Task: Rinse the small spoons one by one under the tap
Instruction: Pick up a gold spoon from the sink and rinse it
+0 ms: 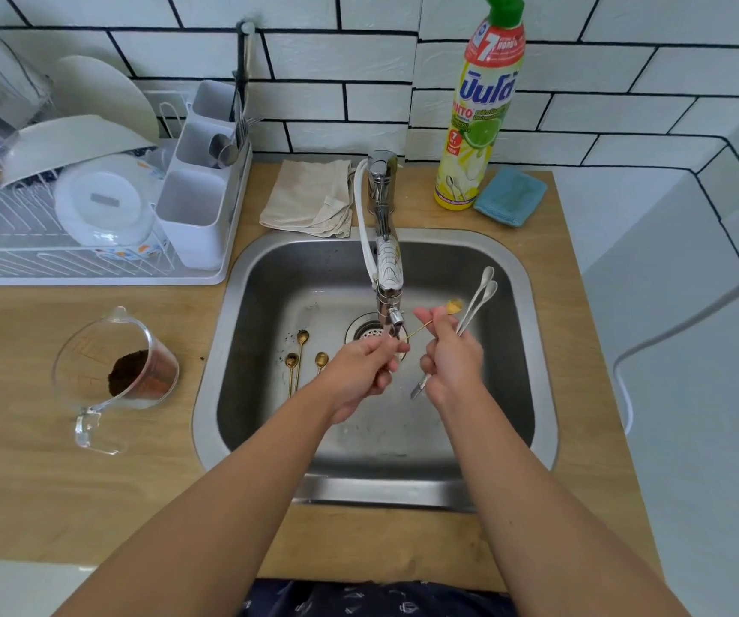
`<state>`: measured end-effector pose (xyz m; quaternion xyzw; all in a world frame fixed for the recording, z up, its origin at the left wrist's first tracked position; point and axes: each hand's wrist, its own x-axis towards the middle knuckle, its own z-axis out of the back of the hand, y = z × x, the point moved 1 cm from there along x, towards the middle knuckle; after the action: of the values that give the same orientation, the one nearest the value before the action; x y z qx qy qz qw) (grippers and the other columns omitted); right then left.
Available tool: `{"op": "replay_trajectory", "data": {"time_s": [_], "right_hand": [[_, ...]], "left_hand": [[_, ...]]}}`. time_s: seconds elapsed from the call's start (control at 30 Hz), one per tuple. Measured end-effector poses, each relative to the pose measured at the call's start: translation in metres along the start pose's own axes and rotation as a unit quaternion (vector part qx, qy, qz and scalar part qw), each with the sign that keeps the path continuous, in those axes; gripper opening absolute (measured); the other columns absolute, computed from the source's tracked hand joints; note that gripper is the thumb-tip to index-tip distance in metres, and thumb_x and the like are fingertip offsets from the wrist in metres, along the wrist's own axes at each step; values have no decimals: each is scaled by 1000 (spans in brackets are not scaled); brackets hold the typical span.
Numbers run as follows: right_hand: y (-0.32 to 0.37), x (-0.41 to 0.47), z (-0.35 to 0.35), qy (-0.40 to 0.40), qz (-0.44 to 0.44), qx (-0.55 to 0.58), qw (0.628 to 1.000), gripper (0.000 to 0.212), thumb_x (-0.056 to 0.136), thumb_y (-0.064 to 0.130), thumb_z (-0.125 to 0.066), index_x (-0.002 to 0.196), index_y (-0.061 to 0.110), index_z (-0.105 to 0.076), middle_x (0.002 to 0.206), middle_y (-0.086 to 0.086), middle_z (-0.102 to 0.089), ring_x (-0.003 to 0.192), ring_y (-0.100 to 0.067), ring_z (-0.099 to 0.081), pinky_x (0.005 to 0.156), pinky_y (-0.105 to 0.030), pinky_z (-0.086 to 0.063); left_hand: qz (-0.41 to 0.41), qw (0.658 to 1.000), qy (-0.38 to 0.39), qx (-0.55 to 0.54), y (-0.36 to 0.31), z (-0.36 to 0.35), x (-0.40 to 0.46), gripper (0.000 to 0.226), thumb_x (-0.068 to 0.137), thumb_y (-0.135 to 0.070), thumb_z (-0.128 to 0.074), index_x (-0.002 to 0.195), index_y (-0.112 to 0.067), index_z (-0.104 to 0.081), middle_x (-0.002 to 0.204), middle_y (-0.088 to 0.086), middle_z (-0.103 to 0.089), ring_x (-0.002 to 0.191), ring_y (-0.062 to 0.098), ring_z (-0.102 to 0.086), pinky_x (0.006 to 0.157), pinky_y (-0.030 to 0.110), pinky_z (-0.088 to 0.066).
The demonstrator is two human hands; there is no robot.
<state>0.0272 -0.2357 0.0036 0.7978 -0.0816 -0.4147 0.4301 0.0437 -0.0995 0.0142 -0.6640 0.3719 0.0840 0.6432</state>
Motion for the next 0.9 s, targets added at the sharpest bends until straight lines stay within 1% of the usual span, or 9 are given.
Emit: {"op": "replay_trajectory", "data": {"time_s": [0.07, 0.17, 0.2, 0.3, 0.4, 0.53, 0.67, 0.77, 0.9], "right_hand": [[3, 4, 2, -5, 2, -7, 1000, 19, 103, 26, -62, 88, 15, -65, 97, -2, -81, 35, -4, -23, 36, -20, -21], [-7, -2, 2, 26, -23, -68, 997, 18, 101, 26, -66, 90, 13, -73, 61, 1, -63, 38, -6, -26, 37, -22, -23], [-15, -8, 1, 51, -38, -76, 995, 17, 100, 24, -68, 90, 12, -76, 57, 0, -56, 39, -7, -29, 38, -23, -26], [-33, -25, 0, 103, -73, -65, 990, 10, 94, 15, -74, 97, 6, -78, 67, -7, -65, 43, -10, -45, 41, -24, -40], [-31, -22, 3, 86, -59, -123, 987, 18, 91, 17, -77, 104, 4, -78, 73, -5, -69, 40, -6, -36, 38, -22, -31], [-21, -12, -4, 62, -54, -50, 995, 11, 96, 19, -71, 92, 10, -76, 46, 11, -55, 33, -2, -26, 33, -19, -23], [-21, -8, -3, 39, -41, -32, 998, 17, 96, 22, -73, 80, 15, -75, 62, 4, -68, 37, -4, -24, 35, -20, -20], [-31, -15, 1, 70, -53, -104, 991, 14, 89, 23, -79, 94, 11, -79, 46, 9, -45, 37, -6, -22, 34, -21, -22], [-34, -22, 2, 118, -71, -141, 980, 21, 84, 23, -84, 99, 9, -78, 55, 5, -57, 39, -6, -26, 34, -21, -24]], "left_hand": [[-1, 999, 41, 14, 1, 1, -6, 21, 107, -19, -47, 110, -10, -66, 76, -4, -67, 52, 7, -54, 47, 18, -39], [-6, 998, -13, 60, -1, -2, -6, 22, 108, -14, -43, 105, -7, -64, 80, 3, -67, 52, 9, -58, 46, 19, -40], [-11, 998, -28, 61, -2, -3, -6, 23, 108, -13, -43, 102, -7, -64, 79, 4, -67, 52, 9, -59, 46, 19, -40], [-13, 997, -36, 66, -1, -1, -11, 24, 107, -13, -42, 100, -9, -65, 76, 4, -67, 58, 12, -64, 49, 20, -45], [-6, 997, -29, 71, 6, 7, -16, 21, 107, -15, -44, 105, -5, -62, 80, 5, -69, 61, 13, -67, 52, 21, -48], [-20, 998, -34, 54, 2, 8, -17, 19, 106, -13, -44, 101, -6, -61, 75, 2, -72, 58, 13, -67, 48, 19, -47], [-3, 996, -29, 79, 6, 18, -23, 20, 106, -15, -46, 101, -6, -63, 78, 2, -73, 58, 13, -67, 48, 19, -47], [5, 995, -38, 88, 8, 22, -25, 19, 106, -16, -46, 104, -7, -63, 82, 5, -73, 61, 14, -68, 49, 20, -48], [-1, 996, -29, 80, 4, 19, -27, 20, 106, -19, -47, 107, -7, -64, 80, 1, -74, 61, 13, -68, 51, 20, -50]]}}
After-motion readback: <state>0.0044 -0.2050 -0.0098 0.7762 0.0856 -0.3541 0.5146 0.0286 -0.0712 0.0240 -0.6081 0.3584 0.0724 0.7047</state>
